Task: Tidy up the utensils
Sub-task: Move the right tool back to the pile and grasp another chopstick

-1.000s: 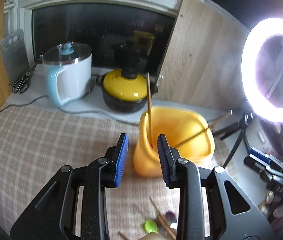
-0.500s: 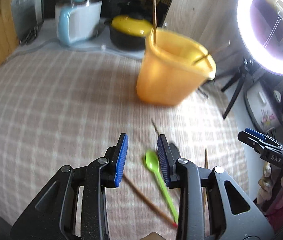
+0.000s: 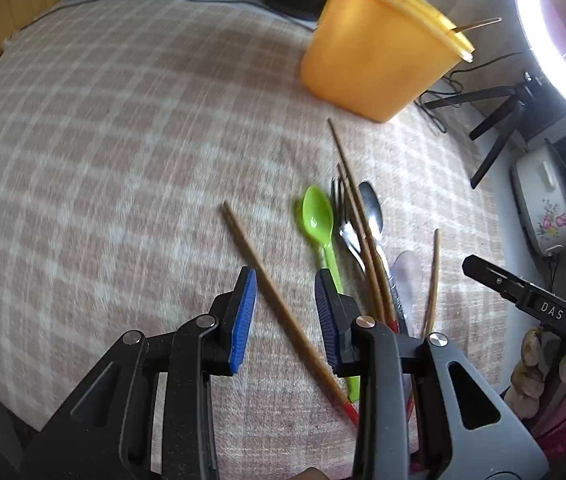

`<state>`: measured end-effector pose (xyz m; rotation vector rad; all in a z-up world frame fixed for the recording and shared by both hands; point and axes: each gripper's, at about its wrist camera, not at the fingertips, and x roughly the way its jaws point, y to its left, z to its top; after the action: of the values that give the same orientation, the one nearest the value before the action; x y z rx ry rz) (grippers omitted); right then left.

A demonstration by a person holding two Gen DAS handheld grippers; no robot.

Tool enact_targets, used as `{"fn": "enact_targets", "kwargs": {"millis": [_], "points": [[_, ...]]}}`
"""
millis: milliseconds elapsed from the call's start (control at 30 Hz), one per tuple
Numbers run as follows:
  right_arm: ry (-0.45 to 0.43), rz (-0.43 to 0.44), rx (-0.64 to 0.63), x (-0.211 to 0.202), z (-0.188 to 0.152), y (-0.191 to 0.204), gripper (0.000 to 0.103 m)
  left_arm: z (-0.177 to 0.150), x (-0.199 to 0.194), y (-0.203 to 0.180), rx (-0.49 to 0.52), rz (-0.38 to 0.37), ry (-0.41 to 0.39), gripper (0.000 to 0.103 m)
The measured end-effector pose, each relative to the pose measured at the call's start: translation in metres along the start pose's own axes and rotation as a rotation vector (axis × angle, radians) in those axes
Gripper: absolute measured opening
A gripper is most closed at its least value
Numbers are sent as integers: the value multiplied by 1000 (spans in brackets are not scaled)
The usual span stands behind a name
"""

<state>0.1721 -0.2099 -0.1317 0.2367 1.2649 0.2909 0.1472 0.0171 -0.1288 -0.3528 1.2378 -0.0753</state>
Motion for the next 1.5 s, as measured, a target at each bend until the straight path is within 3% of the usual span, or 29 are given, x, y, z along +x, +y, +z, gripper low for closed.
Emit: {"fn": "enact_targets", "kwargs": {"millis": [133, 267, 533, 733, 867, 1100, 1333, 1400, 1433, 1500], "points": [[44, 11, 16, 11, -6, 0, 43, -11, 10, 0, -38, 5, 22, 30], [79, 25, 32, 17, -10, 0, 39, -16, 17, -1, -49, 15, 36, 30], [112, -1, 41, 27, -9, 2, 29, -15, 31, -3, -15, 53, 43, 30], [120, -68, -36, 32, -6, 21, 25, -13, 37, -12, 54, 82, 30, 30], [138, -116, -132, 37, -6, 33, 10, -10, 41, -14, 116, 101, 31, 15], [158, -90, -151, 38, -3, 30, 7, -6, 38, -5, 156, 57, 56, 8], [187, -74, -152, 39, 4, 20, 5, 1, 29, 0, 225, 75, 85, 3], [202, -80, -160, 40, 4, 21, 5, 4, 31, 2, 204, 82, 112, 9], [212, -87, -166, 41, 5, 23, 5, 4, 32, 3, 189, 88, 126, 27], [228, -101, -176, 43, 7, 24, 6, 6, 35, 6, 153, 83, 151, 34]]}}
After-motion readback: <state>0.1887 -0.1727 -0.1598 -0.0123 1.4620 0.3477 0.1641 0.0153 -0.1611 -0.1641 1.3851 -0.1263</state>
